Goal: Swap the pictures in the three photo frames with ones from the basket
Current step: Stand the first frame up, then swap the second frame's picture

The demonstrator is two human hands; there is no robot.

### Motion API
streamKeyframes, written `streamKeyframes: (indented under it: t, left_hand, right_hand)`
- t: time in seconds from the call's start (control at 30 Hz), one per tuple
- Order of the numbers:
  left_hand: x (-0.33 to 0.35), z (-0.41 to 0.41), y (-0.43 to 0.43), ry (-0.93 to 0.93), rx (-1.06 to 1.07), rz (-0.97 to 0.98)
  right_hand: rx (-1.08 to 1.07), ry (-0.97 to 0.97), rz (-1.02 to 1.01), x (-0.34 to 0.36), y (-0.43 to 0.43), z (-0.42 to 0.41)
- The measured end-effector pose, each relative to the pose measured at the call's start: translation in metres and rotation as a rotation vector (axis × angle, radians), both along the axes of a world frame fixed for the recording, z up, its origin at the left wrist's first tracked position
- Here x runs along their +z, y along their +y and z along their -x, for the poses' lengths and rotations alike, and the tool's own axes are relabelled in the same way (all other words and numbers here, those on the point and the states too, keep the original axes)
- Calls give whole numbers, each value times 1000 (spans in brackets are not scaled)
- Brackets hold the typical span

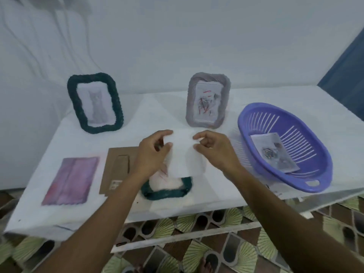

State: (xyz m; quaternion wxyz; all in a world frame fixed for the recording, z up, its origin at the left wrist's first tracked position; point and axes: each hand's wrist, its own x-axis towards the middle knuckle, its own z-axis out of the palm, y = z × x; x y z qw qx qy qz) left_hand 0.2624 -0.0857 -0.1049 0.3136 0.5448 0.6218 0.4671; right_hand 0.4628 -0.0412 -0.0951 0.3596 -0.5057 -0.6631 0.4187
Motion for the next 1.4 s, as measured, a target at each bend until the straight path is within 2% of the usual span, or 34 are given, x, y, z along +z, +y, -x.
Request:
streamKeyframes:
  t: [0.1,0.23,0.33,0.43,0.8,1.27,1.4]
  left_hand:
    - [-9,21,-20,202,-16,38]
    - [-22,38,-27,698,-29,43]
    - [-39,45,-28,805,-93,125]
    - [-45,48,-30,879,-109,135]
    - [-45,61,-27,970,-140,145]
    - [-54,65,-22,846,-79,179]
    - [-56,65,-21,867,-75,191]
  right_hand:
    - [47,-145,-64,-22,-12,21]
    - [117,-369,-211,-43,-18,35]
    - [153,-571,-406,-56,-20,36]
    - [136,-632,-509,-63,-21,35]
    - [197,-631,-468,-70,-15,28]
    - [177,-620,-462,-75,-14,26]
    - [177,-620,-471,-76,-13,26]
